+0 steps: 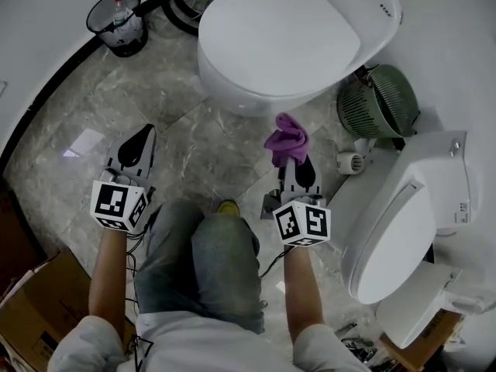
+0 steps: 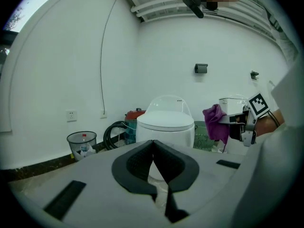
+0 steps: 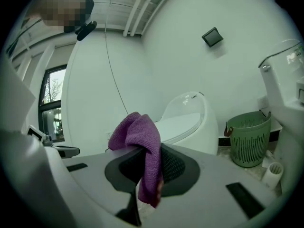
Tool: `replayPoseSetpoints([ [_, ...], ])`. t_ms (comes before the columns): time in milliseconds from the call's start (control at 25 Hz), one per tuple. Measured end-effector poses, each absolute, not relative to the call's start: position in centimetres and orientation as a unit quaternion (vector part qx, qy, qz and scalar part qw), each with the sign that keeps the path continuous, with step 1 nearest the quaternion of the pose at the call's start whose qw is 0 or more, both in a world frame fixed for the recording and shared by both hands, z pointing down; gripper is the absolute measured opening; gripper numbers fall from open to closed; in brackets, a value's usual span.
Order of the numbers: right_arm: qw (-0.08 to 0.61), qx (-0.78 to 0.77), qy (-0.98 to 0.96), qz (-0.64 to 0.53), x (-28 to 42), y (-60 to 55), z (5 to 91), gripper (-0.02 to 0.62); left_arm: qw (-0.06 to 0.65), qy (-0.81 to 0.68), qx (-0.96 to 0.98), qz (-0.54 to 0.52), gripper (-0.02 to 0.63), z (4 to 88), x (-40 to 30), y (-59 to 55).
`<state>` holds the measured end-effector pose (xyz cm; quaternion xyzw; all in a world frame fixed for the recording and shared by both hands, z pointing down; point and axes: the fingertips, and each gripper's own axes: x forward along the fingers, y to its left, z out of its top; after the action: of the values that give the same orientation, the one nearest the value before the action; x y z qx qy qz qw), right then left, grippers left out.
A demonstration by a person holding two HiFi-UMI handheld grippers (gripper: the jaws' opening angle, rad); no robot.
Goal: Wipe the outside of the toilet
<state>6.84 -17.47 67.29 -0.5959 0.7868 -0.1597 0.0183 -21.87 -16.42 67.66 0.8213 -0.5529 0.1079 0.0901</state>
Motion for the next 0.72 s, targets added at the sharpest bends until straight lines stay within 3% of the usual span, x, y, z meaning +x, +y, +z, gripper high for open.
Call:
replayPoseSetpoints([
  [720,0.022,-0.559,0.821,-0.112,-0.6,-18.6,73.9,0.067,0.029,-0.536,0.838,0.101,0.017,74.2,-25.3,-16.6],
])
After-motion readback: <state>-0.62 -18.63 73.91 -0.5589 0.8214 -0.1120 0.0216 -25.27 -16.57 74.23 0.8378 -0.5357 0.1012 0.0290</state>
